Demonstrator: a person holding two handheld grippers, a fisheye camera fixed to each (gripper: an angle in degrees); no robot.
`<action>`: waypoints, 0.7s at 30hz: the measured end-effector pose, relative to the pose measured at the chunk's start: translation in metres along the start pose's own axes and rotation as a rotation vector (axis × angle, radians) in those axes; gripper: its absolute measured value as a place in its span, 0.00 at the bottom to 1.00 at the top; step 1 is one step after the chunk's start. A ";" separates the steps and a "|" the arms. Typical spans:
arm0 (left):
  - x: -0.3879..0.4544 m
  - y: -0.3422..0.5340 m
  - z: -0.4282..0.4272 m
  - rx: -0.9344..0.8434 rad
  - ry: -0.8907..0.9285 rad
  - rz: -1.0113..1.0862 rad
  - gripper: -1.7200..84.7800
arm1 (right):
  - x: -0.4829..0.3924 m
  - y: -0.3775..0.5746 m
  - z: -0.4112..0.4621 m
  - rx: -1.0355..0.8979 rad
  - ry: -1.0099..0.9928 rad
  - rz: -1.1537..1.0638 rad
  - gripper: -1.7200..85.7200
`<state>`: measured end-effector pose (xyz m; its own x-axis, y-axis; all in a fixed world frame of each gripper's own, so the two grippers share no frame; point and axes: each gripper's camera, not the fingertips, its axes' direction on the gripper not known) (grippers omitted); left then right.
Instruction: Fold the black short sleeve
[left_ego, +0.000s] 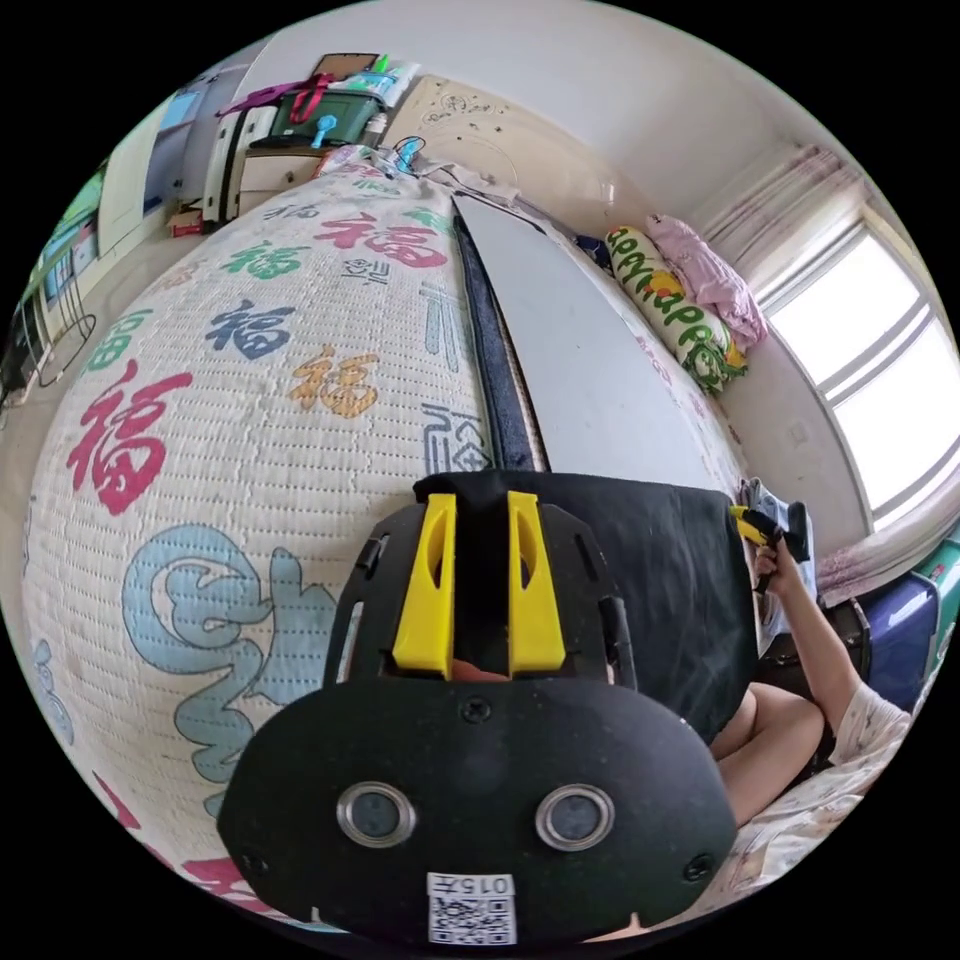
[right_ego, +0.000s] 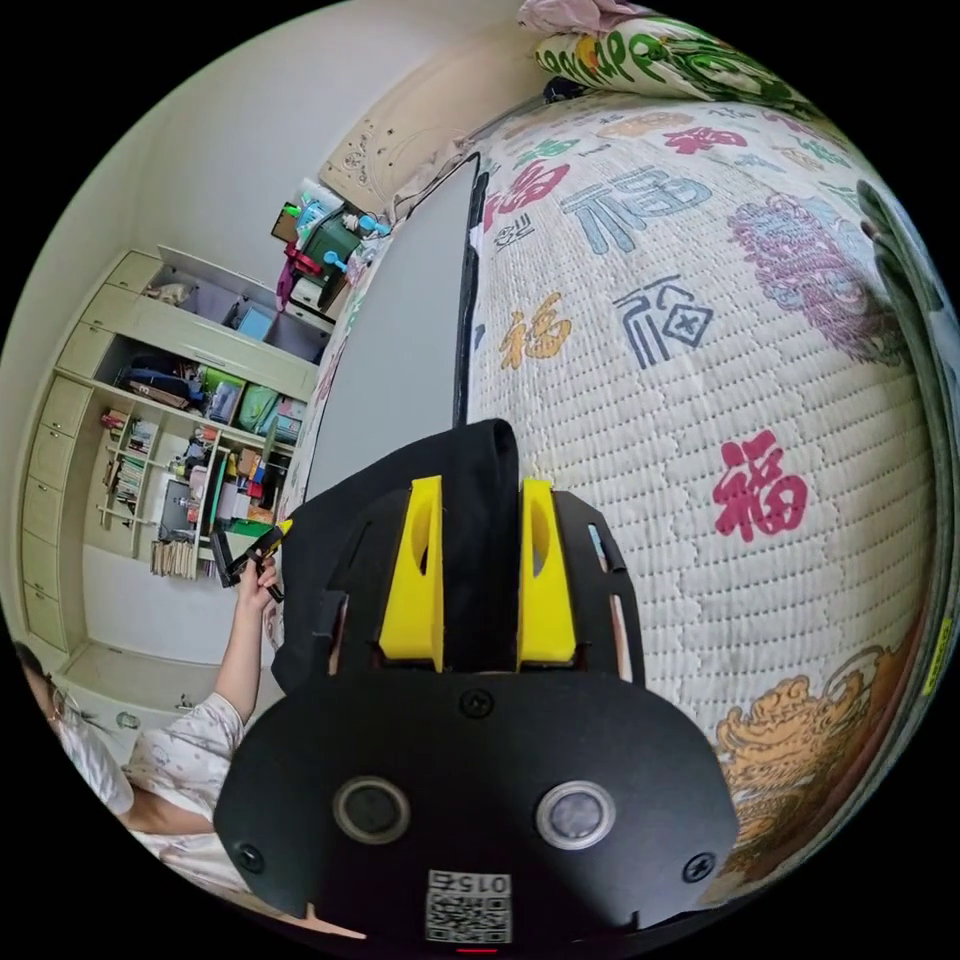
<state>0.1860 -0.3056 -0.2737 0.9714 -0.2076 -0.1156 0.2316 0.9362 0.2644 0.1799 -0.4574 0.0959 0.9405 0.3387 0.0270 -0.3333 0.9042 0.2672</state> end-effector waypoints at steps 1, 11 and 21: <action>0.002 0.000 0.001 0.004 -0.009 0.019 0.08 | 0.004 -0.010 -0.001 0.019 -0.014 0.009 0.14; 0.026 0.026 0.017 0.084 -0.184 0.040 0.05 | 0.006 -0.052 0.033 0.099 0.263 -0.133 0.03; 0.107 0.141 -0.033 0.254 -0.280 0.197 0.08 | 0.123 0.127 -0.010 0.046 0.259 -0.230 0.07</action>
<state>0.3210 -0.1862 -0.2804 0.9672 -0.1337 0.2160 0.0118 0.8731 0.4874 0.2525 -0.2981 0.1237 0.9408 0.1876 -0.2822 -0.1060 0.9539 0.2808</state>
